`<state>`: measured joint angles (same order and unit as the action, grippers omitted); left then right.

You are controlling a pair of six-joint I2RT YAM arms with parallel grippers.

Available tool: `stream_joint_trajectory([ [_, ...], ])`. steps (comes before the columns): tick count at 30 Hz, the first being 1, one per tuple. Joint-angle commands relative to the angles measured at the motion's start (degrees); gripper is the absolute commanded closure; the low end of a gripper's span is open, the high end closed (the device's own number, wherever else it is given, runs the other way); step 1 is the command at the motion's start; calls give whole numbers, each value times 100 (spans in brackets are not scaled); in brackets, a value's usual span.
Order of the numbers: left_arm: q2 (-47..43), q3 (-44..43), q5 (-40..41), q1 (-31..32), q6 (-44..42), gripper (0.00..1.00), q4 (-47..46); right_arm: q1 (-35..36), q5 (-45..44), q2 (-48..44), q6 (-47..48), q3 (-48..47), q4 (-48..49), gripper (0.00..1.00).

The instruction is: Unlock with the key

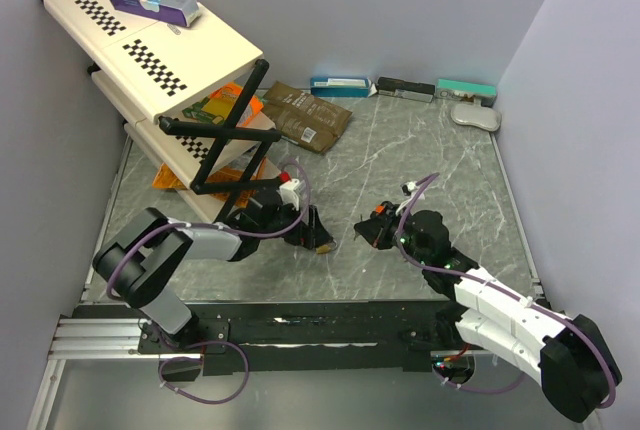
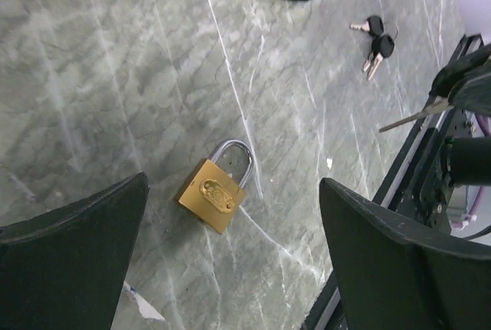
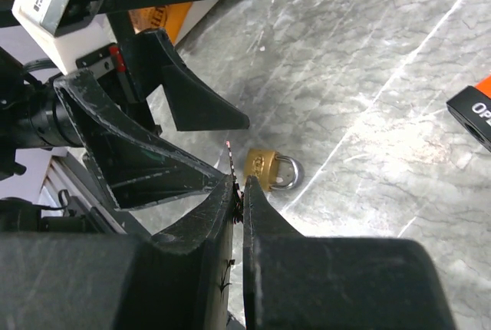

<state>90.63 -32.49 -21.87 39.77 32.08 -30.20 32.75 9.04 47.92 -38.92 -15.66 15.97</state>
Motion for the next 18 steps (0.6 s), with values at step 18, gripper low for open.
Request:
stream_joint_trajectory([
  [18,192,-47,332,734,53,3,356,-58,-104,-90,42,37,12,100],
])
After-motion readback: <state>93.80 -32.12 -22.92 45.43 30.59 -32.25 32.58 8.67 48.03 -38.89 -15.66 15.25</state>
